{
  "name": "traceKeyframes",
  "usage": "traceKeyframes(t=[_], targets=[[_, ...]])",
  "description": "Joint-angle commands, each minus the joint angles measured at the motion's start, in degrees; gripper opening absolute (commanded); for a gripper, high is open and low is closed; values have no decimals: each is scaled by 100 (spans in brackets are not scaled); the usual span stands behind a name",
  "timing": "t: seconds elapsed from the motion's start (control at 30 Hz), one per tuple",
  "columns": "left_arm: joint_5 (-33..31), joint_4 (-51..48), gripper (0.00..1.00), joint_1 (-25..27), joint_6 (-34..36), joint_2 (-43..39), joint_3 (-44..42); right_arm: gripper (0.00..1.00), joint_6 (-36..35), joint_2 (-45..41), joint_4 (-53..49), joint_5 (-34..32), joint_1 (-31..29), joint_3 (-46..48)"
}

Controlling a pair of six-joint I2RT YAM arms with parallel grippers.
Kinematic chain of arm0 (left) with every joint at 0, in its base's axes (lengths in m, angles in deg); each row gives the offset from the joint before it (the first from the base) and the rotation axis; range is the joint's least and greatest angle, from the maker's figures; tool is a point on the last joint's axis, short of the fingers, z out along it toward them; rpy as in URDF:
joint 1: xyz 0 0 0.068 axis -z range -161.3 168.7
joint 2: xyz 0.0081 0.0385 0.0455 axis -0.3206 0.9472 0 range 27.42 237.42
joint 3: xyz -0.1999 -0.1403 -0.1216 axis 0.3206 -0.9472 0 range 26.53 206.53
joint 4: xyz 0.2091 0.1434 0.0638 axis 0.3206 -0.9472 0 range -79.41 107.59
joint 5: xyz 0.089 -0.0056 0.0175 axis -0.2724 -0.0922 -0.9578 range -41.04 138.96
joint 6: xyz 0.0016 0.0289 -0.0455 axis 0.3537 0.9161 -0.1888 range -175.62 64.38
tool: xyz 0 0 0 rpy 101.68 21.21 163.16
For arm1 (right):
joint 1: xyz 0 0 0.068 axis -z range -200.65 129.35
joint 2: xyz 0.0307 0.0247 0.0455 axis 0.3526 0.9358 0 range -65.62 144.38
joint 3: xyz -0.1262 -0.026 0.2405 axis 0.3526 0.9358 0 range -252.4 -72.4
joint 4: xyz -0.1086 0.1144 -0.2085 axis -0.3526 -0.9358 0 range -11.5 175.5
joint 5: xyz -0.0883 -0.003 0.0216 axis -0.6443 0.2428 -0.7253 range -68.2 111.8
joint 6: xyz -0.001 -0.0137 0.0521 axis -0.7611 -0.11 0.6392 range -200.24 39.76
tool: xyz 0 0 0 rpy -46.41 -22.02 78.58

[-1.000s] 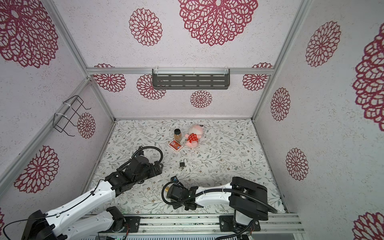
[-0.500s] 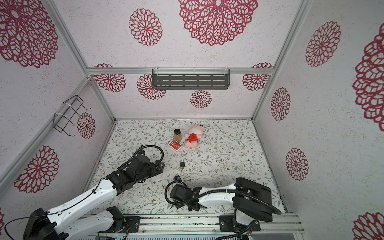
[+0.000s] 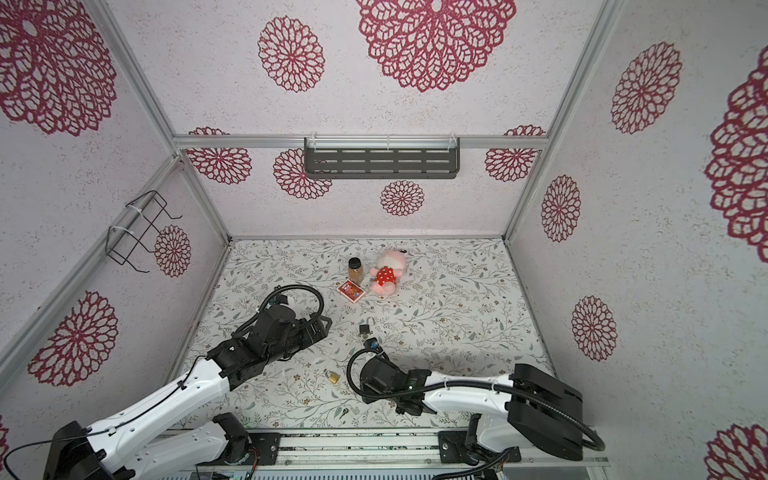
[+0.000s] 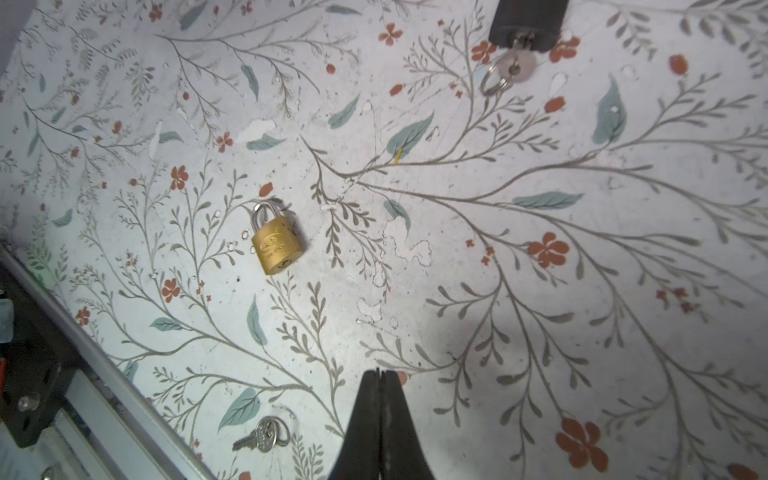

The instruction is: Unlock with the key

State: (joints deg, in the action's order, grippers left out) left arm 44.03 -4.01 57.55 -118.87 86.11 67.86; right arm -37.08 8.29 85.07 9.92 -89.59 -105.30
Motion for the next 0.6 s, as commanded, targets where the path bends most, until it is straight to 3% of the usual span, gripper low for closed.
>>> traceKeyframes(t=[0.0, 0.4, 0.57], targets=[[243, 512, 97, -53, -272, -61, 54, 0, -233, -478, 68, -130, 225, 46], [611, 1521, 100, 271, -708, 253, -7, 0, -778, -1443, -1, -174, 458, 153], [734, 1954, 95, 427, -838, 535, -33, 0, -1009, -1669, -21, -187, 488, 110]])
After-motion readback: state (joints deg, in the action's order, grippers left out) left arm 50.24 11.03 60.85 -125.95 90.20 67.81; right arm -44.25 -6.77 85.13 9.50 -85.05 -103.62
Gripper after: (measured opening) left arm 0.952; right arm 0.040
